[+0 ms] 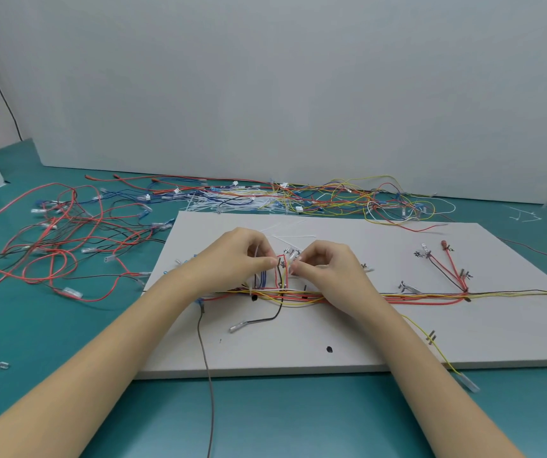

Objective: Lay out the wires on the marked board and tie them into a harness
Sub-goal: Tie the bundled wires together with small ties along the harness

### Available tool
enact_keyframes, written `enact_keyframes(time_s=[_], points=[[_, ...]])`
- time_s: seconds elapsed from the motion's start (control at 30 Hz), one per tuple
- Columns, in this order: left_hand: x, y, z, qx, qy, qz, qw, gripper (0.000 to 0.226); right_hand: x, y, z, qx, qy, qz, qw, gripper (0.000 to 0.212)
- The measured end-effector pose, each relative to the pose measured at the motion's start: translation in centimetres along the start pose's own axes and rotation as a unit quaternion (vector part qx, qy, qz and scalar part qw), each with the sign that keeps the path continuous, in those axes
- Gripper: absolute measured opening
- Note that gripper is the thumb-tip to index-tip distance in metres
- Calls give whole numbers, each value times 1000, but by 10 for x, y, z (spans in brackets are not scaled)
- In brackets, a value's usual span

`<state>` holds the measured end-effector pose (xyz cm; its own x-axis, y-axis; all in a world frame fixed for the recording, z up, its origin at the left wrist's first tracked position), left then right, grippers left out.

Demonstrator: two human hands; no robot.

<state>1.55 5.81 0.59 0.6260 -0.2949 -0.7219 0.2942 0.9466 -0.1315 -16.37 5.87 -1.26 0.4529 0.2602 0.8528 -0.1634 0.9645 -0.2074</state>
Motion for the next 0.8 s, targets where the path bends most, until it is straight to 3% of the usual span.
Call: enact_keyframes(time_s=[0.37, 0.8], points=[[6, -2, -5, 28, 14, 3, 999, 8, -2, -1, -2, 27, -103, -44, 993, 16], [0, 1, -1, -35, -21, -21, 999, 4, 1, 1, -1, 24, -57, 12, 998, 22]])
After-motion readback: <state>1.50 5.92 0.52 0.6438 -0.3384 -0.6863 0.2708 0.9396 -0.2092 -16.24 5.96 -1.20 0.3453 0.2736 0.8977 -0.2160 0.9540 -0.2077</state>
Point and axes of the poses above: each hand's wrist, its own y-axis away from the middle knuckle, its own z-axis out of the back of the hand, x = y × z, the point moved 3 cm from there along -y, towards the middle knuckle, and after that the axes turned 2 degrees about y, right-handed, at the moved point
